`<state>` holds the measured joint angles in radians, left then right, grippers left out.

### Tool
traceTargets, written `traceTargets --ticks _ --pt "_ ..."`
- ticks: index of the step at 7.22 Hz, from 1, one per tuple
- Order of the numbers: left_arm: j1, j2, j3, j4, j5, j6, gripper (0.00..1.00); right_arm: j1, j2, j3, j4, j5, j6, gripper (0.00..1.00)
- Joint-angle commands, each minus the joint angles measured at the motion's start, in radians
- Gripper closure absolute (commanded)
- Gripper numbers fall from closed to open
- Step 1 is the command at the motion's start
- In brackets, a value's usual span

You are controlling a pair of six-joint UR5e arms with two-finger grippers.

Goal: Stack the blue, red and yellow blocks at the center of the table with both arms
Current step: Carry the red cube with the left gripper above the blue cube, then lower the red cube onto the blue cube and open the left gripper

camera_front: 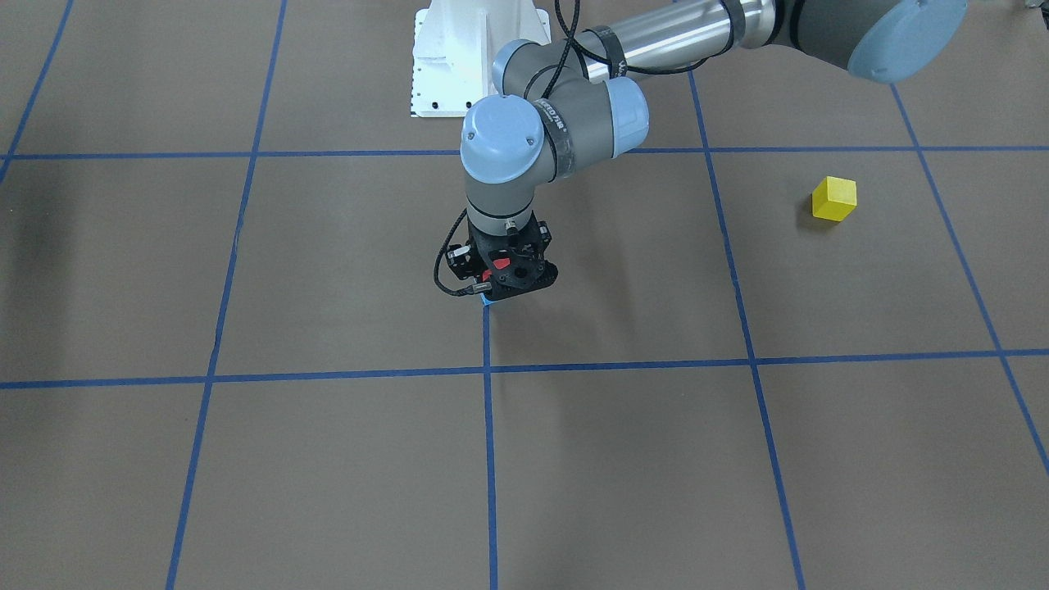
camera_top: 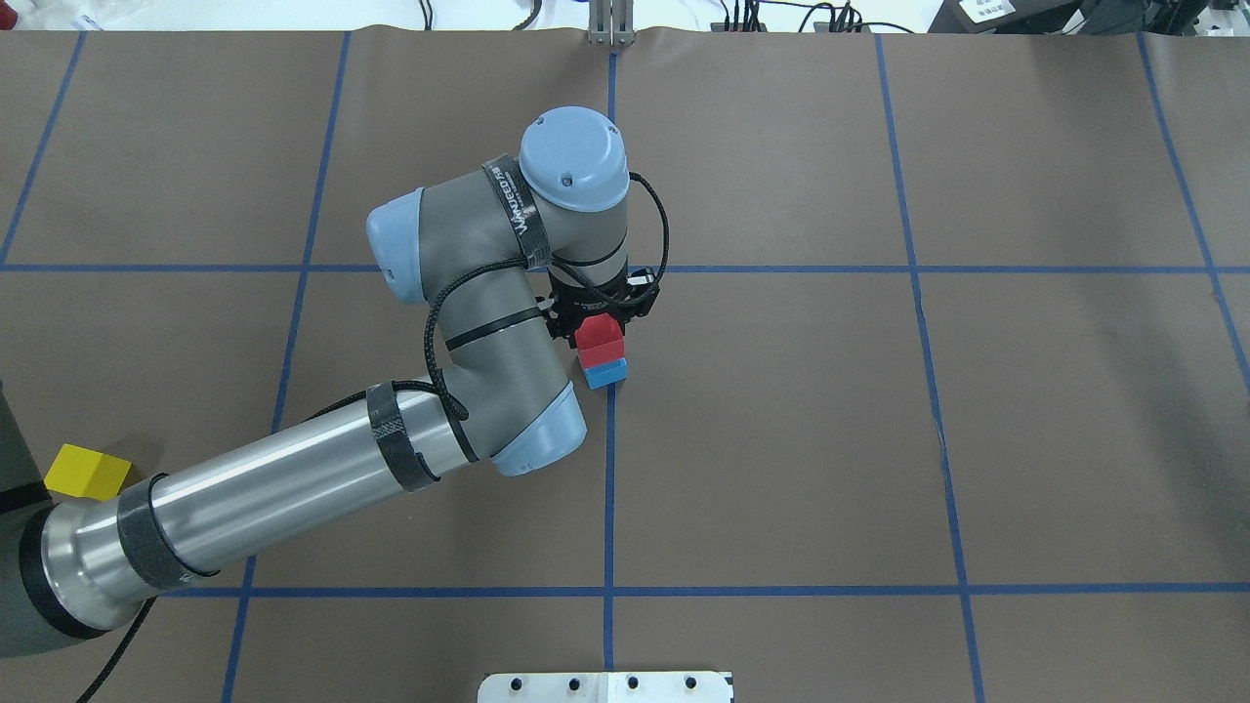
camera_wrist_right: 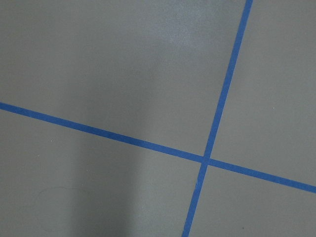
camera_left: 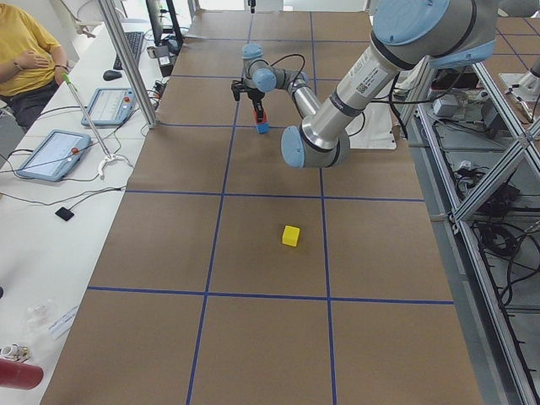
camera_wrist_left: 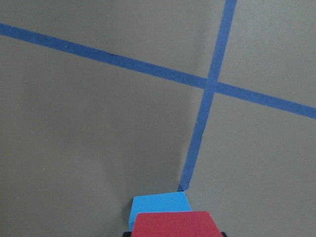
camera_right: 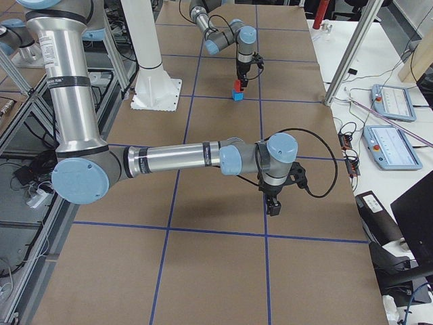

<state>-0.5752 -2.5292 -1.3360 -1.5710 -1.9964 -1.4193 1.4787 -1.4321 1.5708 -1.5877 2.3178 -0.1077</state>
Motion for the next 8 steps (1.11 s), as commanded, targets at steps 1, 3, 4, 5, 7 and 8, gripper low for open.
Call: traceTargets --ticks 1,3,4,5,7,8 --pt "0.002 0.000 0.000 0.003 0.001 -0.001 0.29 0.000 -0.001 0.000 0.000 0.000 -0.001 0.00" --pt "0.002 0.000 0.000 0.002 0.004 0.000 0.00 0.000 -0.001 0.000 0.000 0.000 -0.001 0.00" --pt "0.002 0.000 -0.018 0.003 0.001 0.005 0.00 0.000 -0.001 0.000 0.000 0.000 -0.001 0.00" --pt "-0.012 0.009 -0.072 0.041 -0.001 0.028 0.00 0.000 -0.001 -0.002 0.000 0.000 -0.001 0.00" --pt "-0.067 0.108 -0.318 0.262 -0.001 0.292 0.00 0.000 -0.002 -0.002 0.000 0.000 -0.004 0.00" --pt "-0.121 0.262 -0.491 0.272 -0.002 0.462 0.00 0.000 -0.019 -0.002 0.002 0.000 -0.009 0.00"
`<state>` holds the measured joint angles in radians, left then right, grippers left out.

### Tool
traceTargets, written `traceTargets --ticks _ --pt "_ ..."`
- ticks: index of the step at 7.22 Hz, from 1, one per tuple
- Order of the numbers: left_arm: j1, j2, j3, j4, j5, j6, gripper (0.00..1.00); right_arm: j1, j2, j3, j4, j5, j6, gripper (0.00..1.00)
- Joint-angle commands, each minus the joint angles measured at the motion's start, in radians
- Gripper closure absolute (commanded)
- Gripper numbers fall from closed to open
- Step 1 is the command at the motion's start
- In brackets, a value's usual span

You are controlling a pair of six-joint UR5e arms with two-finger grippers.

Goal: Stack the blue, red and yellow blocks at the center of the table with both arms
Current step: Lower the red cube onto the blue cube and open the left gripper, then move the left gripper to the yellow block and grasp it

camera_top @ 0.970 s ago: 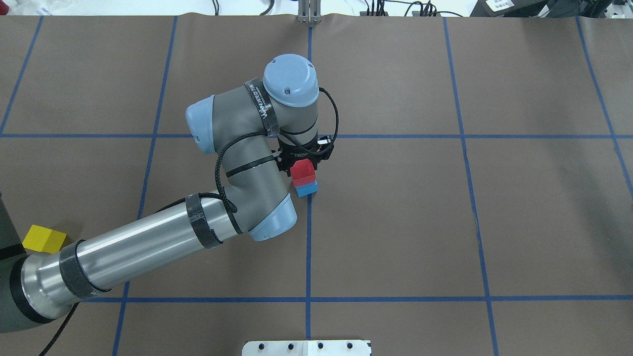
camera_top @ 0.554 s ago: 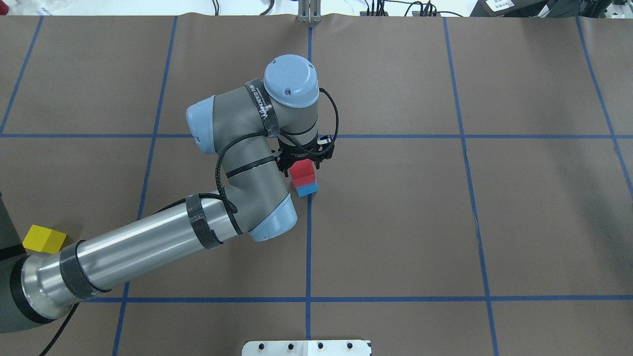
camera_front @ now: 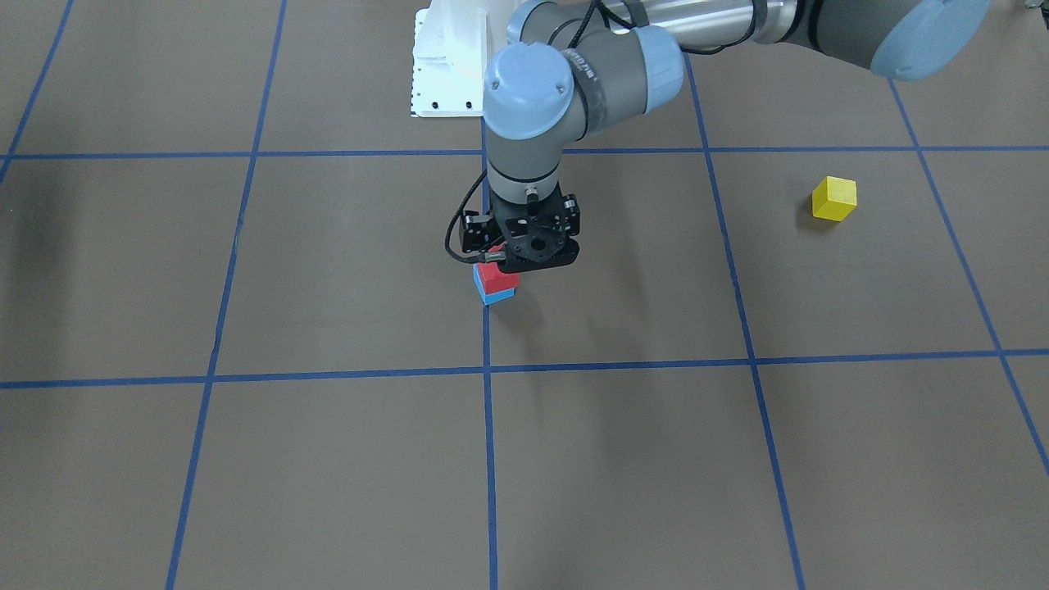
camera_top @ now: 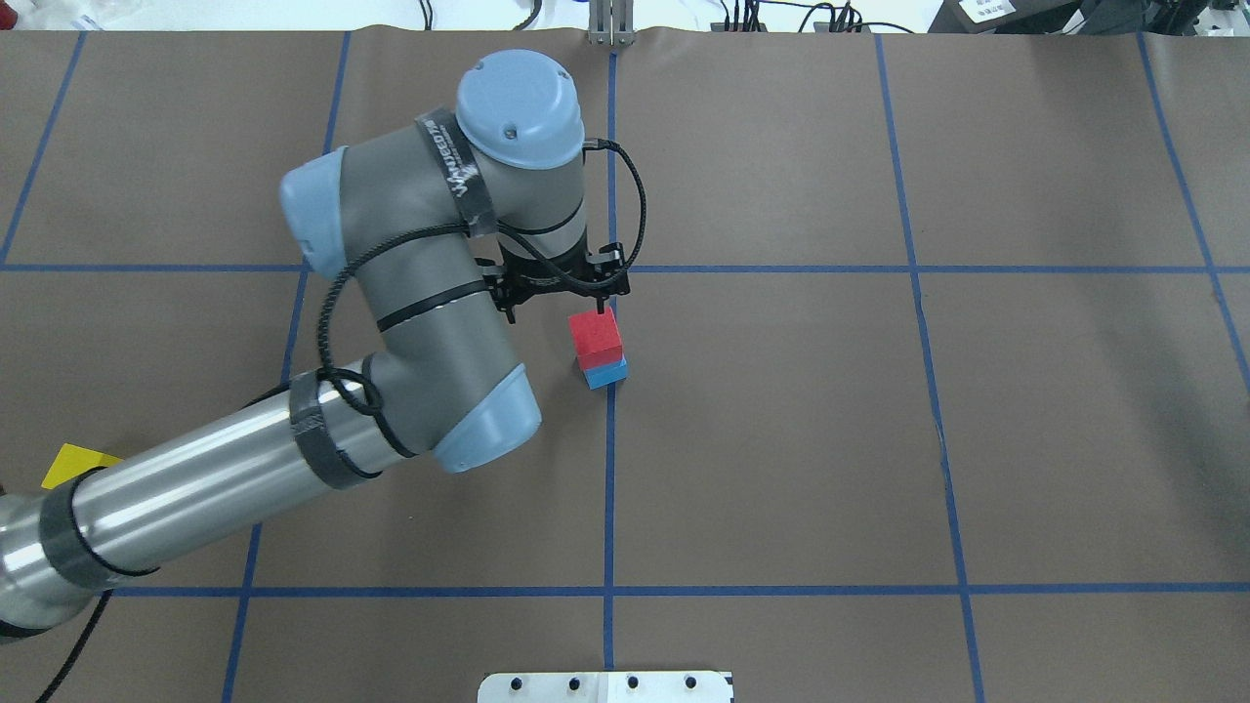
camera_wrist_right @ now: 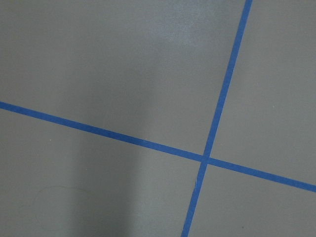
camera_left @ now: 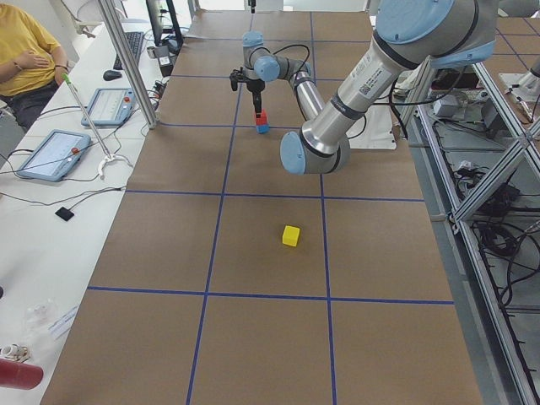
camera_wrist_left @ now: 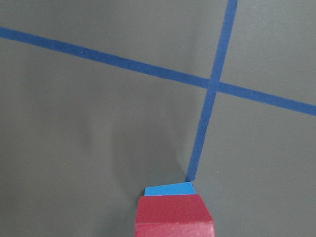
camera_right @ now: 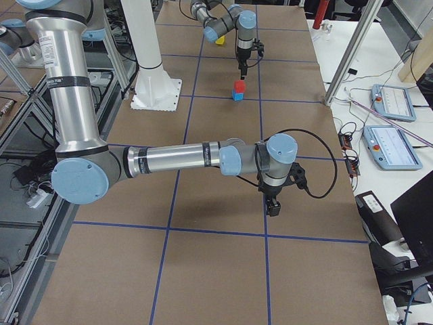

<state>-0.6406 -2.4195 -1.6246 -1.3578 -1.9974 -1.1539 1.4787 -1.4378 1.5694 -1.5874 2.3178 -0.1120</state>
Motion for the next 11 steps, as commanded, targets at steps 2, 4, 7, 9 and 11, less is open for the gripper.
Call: traceTargets --ticks 2,4,7,9,11 --pt "-0.204 0.435 -0.391 0.055 -0.073 0.543 0.00 0.003 -0.039 0.001 0.003 0.000 -0.003 0.00" --pt "-0.382 0.726 -0.437 -0.056 -0.177 0.887 0.00 0.003 -0.042 0.003 0.003 0.000 -0.002 0.00" --pt "-0.401 1.081 -0.413 -0.485 -0.195 0.834 0.00 0.003 -0.042 0.009 0.003 0.000 0.000 0.00" --pt "-0.384 1.123 -0.345 -0.643 -0.196 0.686 0.00 0.005 -0.042 0.012 0.003 0.002 0.000 0.00" --pt "-0.287 1.122 -0.319 -0.736 -0.187 0.465 0.00 0.011 -0.042 0.015 0.003 0.002 0.003 0.00"
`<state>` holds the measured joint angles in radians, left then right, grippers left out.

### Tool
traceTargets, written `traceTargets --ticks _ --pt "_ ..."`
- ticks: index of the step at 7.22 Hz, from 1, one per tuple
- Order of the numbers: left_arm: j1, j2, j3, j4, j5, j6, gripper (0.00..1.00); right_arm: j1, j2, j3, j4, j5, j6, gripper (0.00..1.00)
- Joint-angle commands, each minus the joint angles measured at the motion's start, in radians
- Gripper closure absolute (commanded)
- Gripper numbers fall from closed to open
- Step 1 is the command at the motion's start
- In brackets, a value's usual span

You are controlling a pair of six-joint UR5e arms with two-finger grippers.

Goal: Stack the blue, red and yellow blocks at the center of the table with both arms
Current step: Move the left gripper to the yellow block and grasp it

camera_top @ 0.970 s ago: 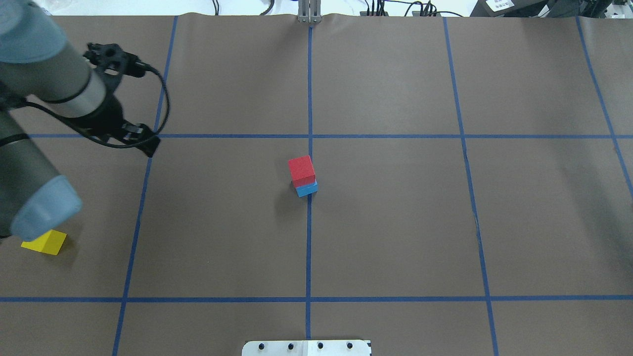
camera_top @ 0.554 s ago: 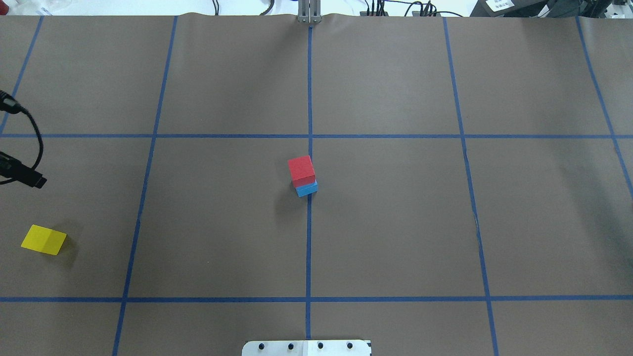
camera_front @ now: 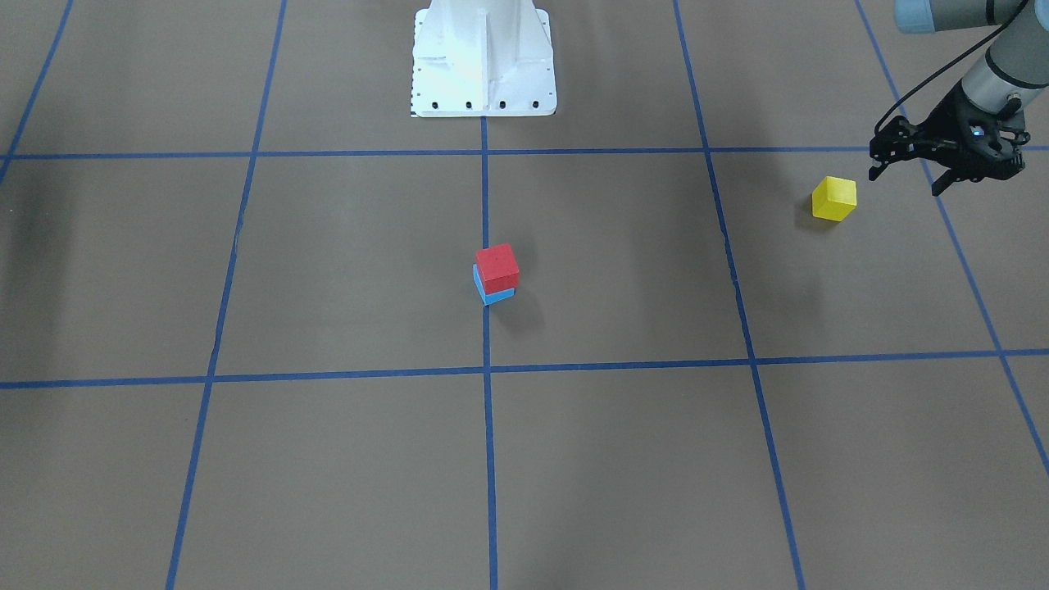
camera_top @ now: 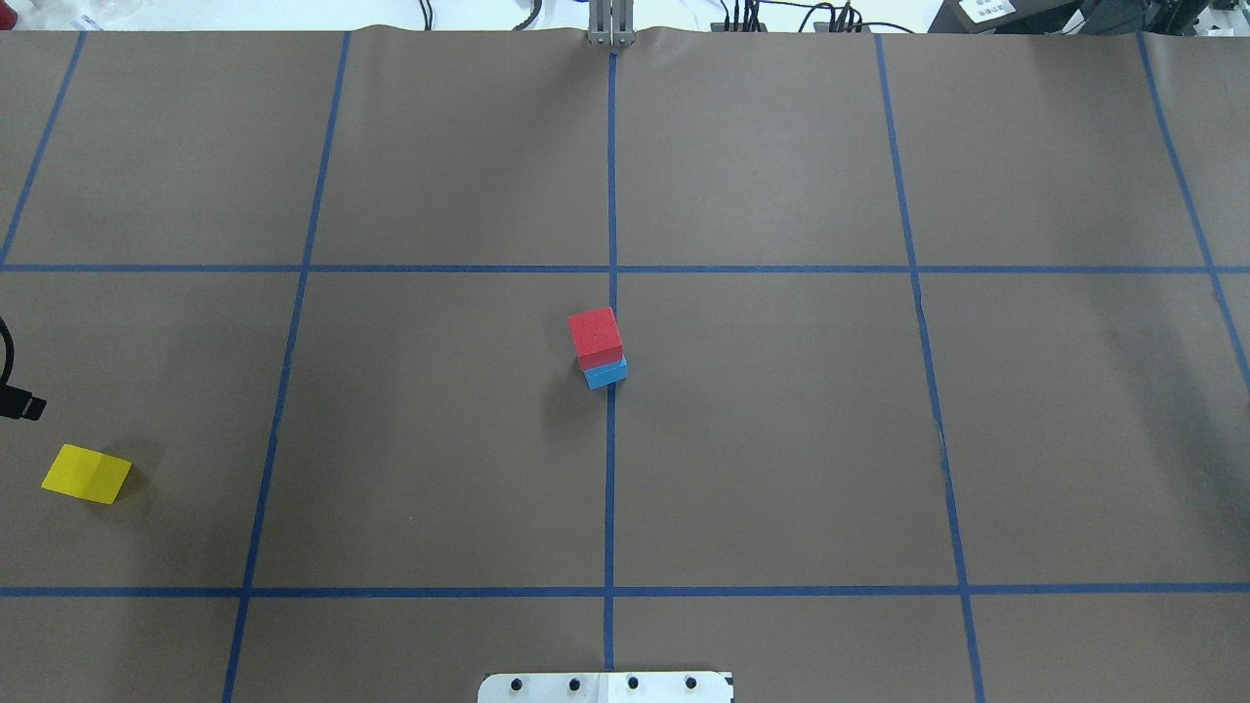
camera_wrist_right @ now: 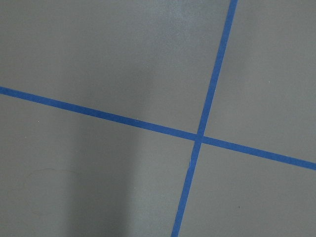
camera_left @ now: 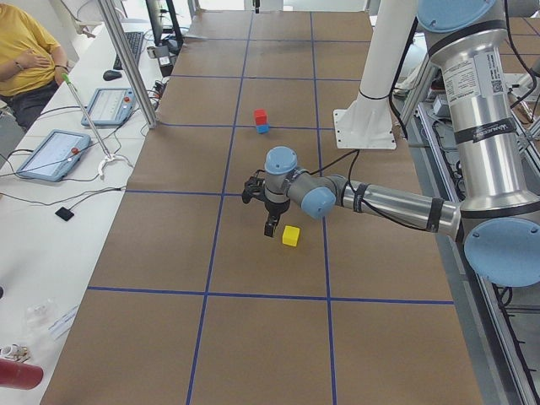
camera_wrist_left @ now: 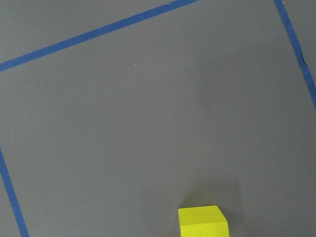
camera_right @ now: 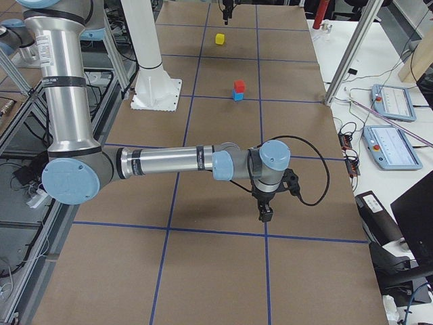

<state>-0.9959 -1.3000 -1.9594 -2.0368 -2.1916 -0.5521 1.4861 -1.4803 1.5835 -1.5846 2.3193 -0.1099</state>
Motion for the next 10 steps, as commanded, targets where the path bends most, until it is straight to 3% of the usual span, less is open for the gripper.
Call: traceTargets --ticks 1,3,5,6,7,8,9,10 --pt "0.115 0.005 0.037 -0.124 0.013 -0.184 0.00 0.002 0.000 0.001 0.000 0.000 0.001 0.00" --pt "0.207 0.011 0.068 -0.149 0.097 -0.186 0.00 0.002 0.002 0.000 0.000 0.000 0.001 0.00" --pt "0.218 0.011 0.088 -0.151 0.102 -0.157 0.02 0.002 0.002 0.000 -0.002 0.002 0.001 0.00" --pt "0.221 0.008 0.115 -0.151 0.107 -0.122 0.08 0.002 0.002 0.000 -0.002 0.002 0.001 0.00" --pt "0.223 0.002 0.132 -0.151 0.107 -0.115 0.33 0.002 0.002 0.000 0.000 0.002 0.001 0.00" --pt "0.229 0.001 0.134 -0.151 0.107 -0.117 0.71 0.002 0.002 0.000 -0.002 0.003 0.001 0.00" --pt "0.229 -0.004 0.123 -0.151 0.104 -0.117 1.00 0.002 0.002 0.000 -0.002 0.003 0.001 0.00" --pt "0.227 -0.005 0.081 -0.142 0.090 -0.118 1.00 0.002 0.002 0.001 0.000 0.003 0.001 0.00"
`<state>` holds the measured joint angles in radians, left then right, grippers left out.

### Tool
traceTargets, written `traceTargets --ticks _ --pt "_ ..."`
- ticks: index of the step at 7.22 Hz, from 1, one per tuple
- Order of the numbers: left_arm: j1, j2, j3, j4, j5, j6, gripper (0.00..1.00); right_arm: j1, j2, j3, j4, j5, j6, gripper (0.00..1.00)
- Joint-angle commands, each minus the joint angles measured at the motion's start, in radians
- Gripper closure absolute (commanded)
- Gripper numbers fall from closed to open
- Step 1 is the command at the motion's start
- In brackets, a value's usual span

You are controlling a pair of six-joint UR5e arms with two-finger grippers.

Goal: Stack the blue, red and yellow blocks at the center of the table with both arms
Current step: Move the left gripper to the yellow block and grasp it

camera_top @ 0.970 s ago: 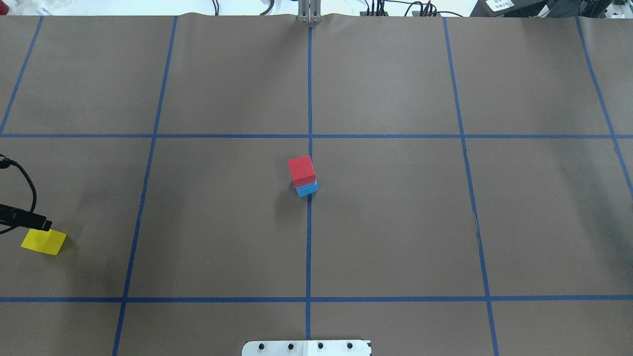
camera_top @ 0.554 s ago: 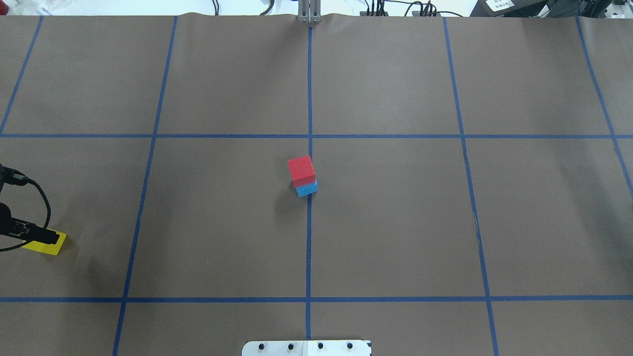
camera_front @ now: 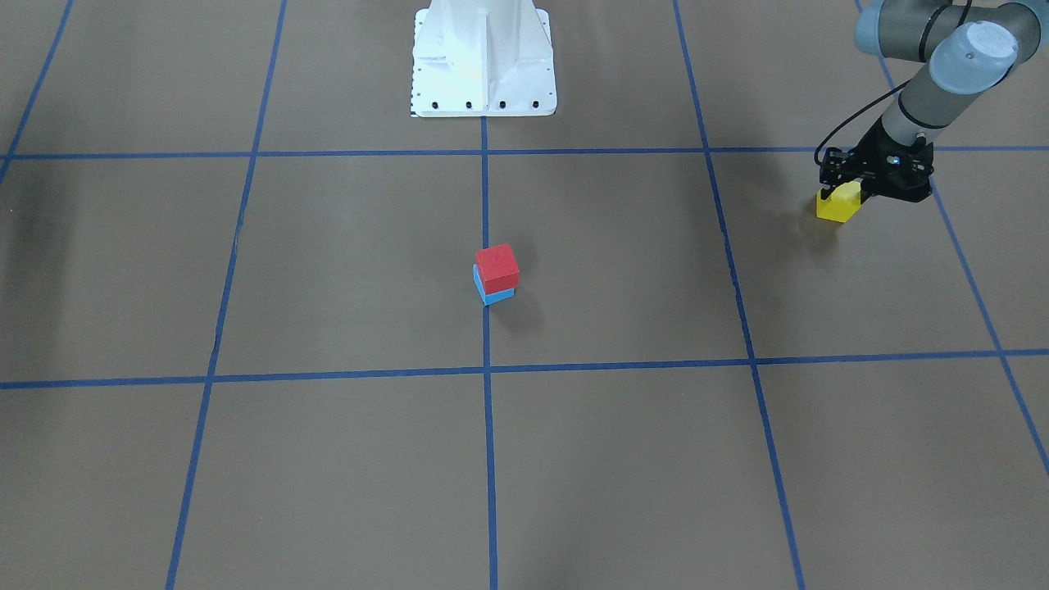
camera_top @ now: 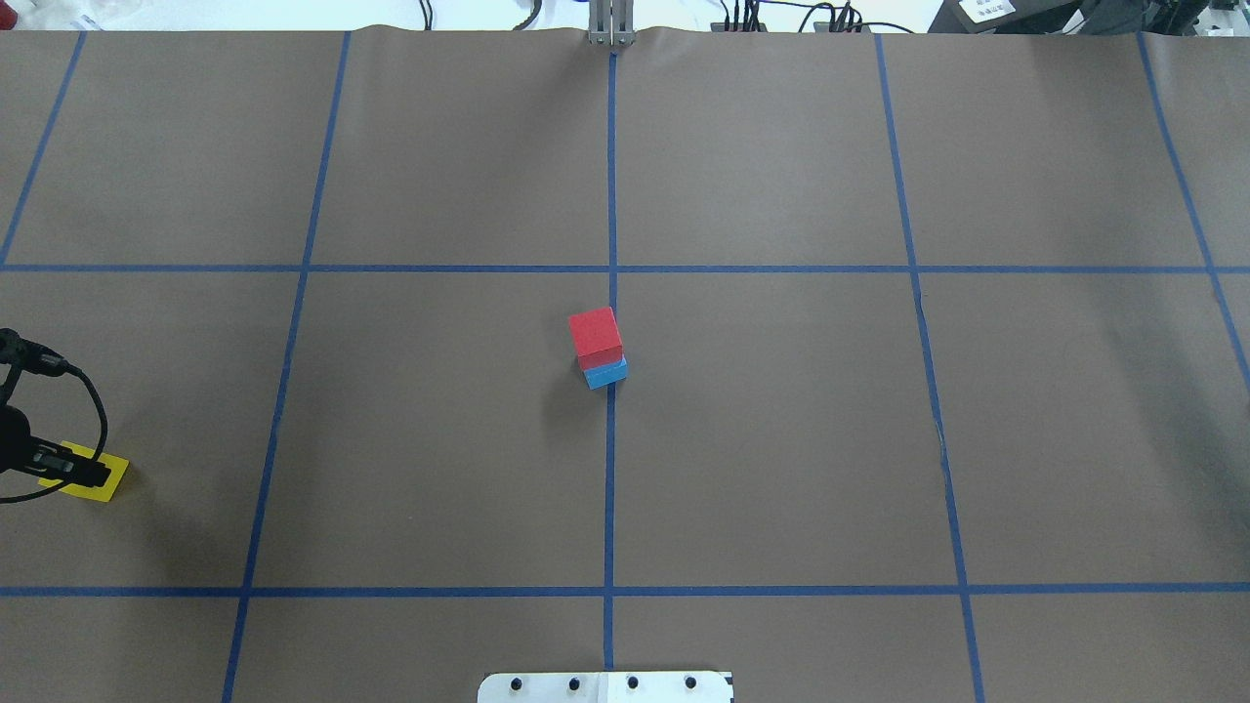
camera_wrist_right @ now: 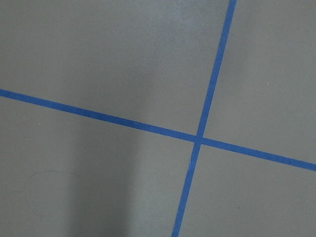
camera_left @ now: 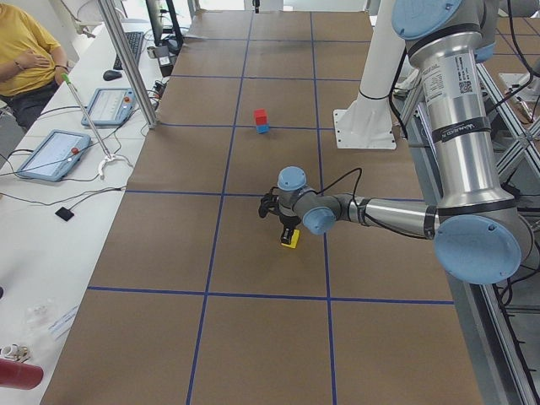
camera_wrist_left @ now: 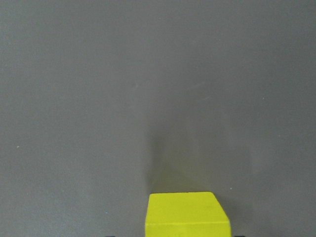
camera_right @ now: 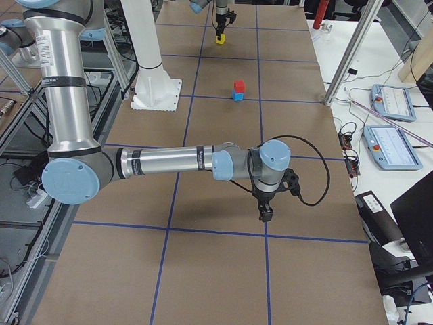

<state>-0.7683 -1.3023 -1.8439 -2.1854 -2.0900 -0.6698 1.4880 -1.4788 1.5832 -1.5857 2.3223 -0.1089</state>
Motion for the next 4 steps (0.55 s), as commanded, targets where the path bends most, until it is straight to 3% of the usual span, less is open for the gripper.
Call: traceTargets --ticks 1,2,4 --pt "-0.008 -0.008 -0.085 0.045 -0.095 -0.002 1.00 0.000 0.000 0.000 0.004 0.000 -0.002 0.00" --pt "-0.025 -0.049 -0.142 0.149 -0.122 -0.013 1.00 0.000 0.000 0.000 0.007 0.002 0.000 0.00" --pt "-0.057 -0.385 -0.167 0.545 -0.087 -0.119 1.00 0.000 -0.002 0.000 0.007 0.000 0.000 0.00"
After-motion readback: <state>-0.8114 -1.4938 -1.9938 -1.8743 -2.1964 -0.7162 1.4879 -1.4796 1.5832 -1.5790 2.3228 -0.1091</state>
